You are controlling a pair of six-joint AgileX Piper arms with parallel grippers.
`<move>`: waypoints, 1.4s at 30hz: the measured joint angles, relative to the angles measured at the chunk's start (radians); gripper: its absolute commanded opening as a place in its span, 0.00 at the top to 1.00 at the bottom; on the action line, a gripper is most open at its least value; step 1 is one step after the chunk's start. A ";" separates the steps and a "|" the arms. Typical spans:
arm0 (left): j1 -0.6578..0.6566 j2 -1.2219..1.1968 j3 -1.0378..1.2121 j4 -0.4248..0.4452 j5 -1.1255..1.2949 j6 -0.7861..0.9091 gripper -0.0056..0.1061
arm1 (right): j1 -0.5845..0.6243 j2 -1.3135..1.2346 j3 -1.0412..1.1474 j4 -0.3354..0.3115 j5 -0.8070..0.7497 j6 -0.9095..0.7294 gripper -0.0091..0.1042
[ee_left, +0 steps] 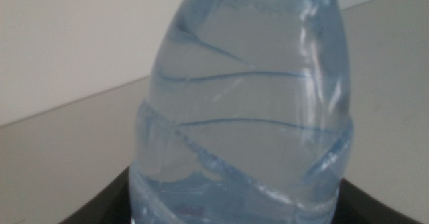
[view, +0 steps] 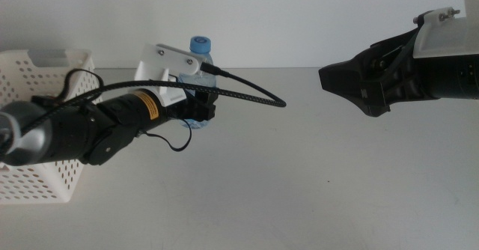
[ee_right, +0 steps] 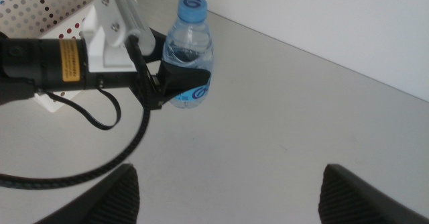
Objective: Use arms to grab the bottles and put them into the dustbin to the left of the table.
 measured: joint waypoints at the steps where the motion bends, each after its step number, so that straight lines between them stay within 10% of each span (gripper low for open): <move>1: 0.000 -0.040 0.000 0.000 0.036 0.000 0.96 | 0.000 0.000 0.000 0.000 0.000 0.000 0.26; 12: 0.174 -0.354 -0.154 -0.072 0.709 0.009 0.96 | 0.000 0.000 0.000 0.000 0.000 0.000 0.26; 23: 0.469 -0.339 -0.470 -0.611 1.282 0.736 0.96 | 0.000 0.000 0.000 0.000 0.000 0.000 0.26; 42: 0.676 -0.002 -0.530 -0.639 1.401 0.810 0.96 | 0.000 0.000 0.000 0.000 0.000 0.000 0.26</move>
